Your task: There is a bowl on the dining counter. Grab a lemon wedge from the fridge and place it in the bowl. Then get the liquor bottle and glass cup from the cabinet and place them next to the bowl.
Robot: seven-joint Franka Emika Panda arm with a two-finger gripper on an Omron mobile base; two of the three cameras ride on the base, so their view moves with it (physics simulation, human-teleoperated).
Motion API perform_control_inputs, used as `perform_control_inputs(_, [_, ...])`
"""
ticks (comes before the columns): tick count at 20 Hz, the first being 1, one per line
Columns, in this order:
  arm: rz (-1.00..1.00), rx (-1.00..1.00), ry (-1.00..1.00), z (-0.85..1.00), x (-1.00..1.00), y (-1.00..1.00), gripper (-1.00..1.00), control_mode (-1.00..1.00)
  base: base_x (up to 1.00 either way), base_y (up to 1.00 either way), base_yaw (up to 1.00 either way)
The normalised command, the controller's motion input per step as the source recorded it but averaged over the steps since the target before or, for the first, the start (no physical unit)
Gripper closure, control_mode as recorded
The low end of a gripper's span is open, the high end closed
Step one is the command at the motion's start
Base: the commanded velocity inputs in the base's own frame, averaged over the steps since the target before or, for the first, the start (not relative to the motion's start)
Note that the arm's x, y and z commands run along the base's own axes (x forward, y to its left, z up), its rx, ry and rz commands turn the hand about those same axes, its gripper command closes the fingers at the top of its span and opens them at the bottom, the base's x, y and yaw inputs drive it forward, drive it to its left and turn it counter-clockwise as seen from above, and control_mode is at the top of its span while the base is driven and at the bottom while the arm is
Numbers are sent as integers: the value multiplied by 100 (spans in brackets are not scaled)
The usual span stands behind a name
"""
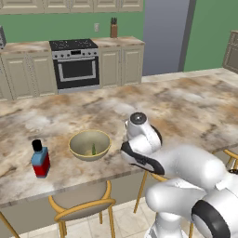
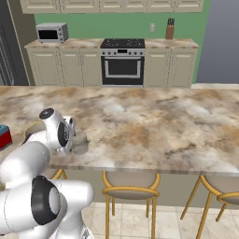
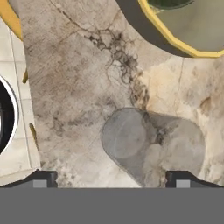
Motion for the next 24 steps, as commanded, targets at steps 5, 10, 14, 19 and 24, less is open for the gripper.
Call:
perform_control_inputs(5, [0,0,-21,34,-38,-10,-100,-100,0,0,0])
perform_control_inputs(10, [0,0,-23,44,-38,-6,-100,-100,0,0,0])
perform_control_inputs(14, [0,0,-21,35,-39,-2,-100,-100,0,0,0])
perform_control_inputs(19, [0,0,-21,37,-38,-3,-100,-100,0,0,0])
perform_control_inputs(24, [0,0,-21,40,-36,-1,-100,-100,0,0,0])
